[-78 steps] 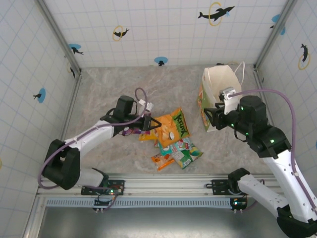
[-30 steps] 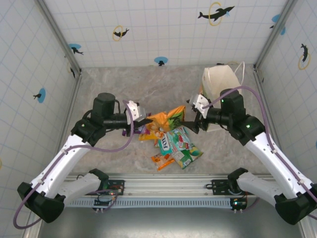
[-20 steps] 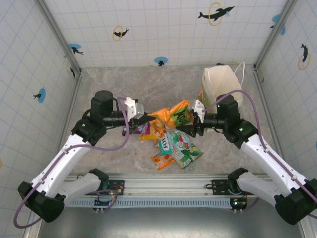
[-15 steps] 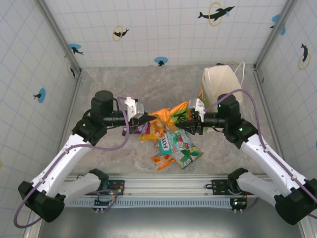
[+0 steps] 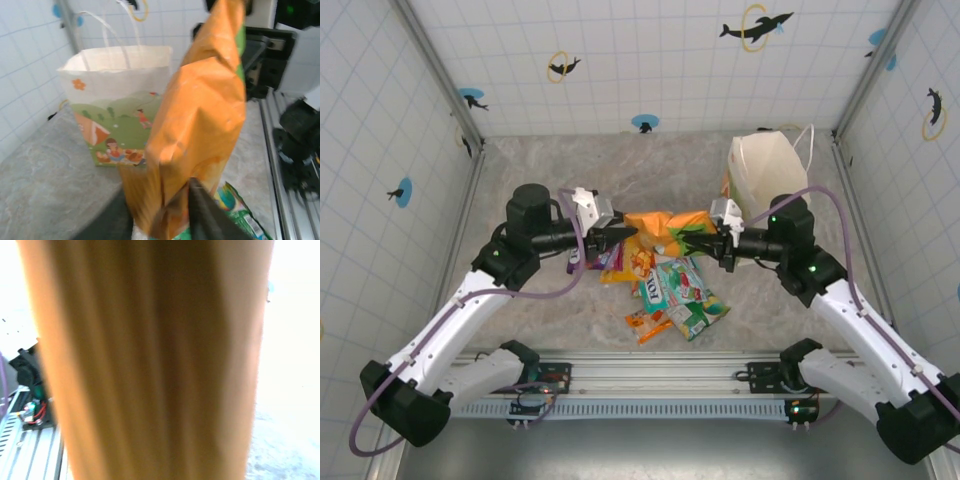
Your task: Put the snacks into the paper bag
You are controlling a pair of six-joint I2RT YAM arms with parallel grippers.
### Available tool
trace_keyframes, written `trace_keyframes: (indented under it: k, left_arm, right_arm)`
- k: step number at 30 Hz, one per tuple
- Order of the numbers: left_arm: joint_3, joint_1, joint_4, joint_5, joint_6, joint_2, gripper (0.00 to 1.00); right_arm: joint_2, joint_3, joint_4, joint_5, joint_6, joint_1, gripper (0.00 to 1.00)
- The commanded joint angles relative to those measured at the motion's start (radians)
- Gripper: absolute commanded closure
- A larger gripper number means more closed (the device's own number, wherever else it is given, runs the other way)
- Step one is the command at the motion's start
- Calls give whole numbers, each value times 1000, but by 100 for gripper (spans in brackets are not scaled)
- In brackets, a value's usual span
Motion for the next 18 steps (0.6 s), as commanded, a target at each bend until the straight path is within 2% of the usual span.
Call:
trace_keyframes:
  k: [1, 2, 6, 9, 14, 18]
  left_arm:
    - [-16, 1, 97, -161, -143, 1, 44]
    - [-15, 1, 108, -209, -178, 1, 37]
    - [-21, 1, 130, -404, -316, 14, 26]
    - [-47, 1, 129, -550, -409, 37, 25]
    - [-74, 1, 113, -617, -471, 74, 23]
    - [-94, 1, 127, -607, -496, 90, 24]
  right_arm:
    - [-55, -16, 65, 75, 16, -25, 84]
    - [-72, -13, 78, 107, 21, -35, 84]
    - [-124, 15, 126, 259, 26, -68, 82]
    - [-141, 53, 169, 379, 15, -82, 82]
    - [-143, 94, 277, 589, 7, -92, 80]
    - [-140, 106, 385, 737, 10, -99, 80]
